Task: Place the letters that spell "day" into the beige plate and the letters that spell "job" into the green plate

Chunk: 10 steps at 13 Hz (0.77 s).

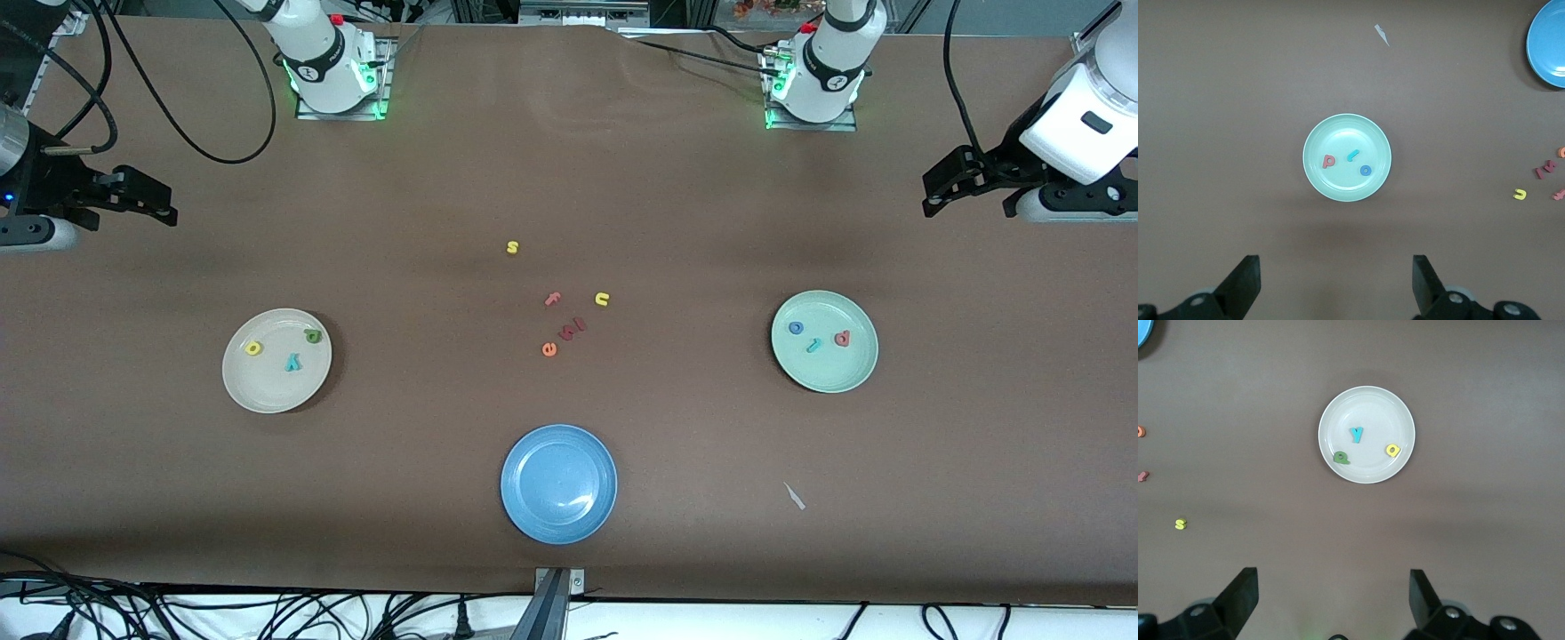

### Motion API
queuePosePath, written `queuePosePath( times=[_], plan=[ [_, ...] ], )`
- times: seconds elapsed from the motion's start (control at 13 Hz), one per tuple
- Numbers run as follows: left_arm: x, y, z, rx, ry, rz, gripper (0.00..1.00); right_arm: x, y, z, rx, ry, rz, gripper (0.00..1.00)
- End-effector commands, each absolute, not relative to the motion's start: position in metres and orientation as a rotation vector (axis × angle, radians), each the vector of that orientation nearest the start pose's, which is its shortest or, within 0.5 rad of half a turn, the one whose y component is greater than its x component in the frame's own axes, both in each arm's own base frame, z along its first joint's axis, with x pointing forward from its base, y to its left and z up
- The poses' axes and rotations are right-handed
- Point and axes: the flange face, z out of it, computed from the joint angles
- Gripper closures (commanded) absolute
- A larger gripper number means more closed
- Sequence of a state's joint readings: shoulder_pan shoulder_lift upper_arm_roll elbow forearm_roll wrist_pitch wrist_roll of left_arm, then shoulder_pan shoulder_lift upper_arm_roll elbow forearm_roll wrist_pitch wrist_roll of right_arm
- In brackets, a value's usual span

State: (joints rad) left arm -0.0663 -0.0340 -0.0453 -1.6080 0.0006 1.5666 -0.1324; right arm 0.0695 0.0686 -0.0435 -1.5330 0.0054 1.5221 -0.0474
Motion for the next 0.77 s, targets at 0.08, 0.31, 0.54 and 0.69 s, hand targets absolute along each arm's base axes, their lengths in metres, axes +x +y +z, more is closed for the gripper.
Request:
queuePosePath(
  times=[0.08, 0.31, 0.54, 0.69],
  plan=[
    [0.5275, -0.0602, 0.6304, -3.122, -0.029, -0.008, 0.0, 0.567, 0.0154, 0.6032, -3.147, -0.133, 0.126, 0.0],
    [0.5284, -0.0583, 0.6277, -3.12, -0.034, 0.03, 0.0, 0.5669, 0.0162, 0.6032, -3.147, -0.135, 0.126, 0.0],
    [0.5287, -0.06, 0.6276, -3.12, -0.037, 0.03, 0.0, 0.567, 0.0154, 0.6032, -3.147, -0.133, 0.126, 0.0],
    [0.5288, -0.0616, 0.6284, -3.12, -0.022, 0.026, 0.0, 0.567, 0.0154, 0.6032, -3.147, -0.133, 0.126, 0.0]
  ],
)
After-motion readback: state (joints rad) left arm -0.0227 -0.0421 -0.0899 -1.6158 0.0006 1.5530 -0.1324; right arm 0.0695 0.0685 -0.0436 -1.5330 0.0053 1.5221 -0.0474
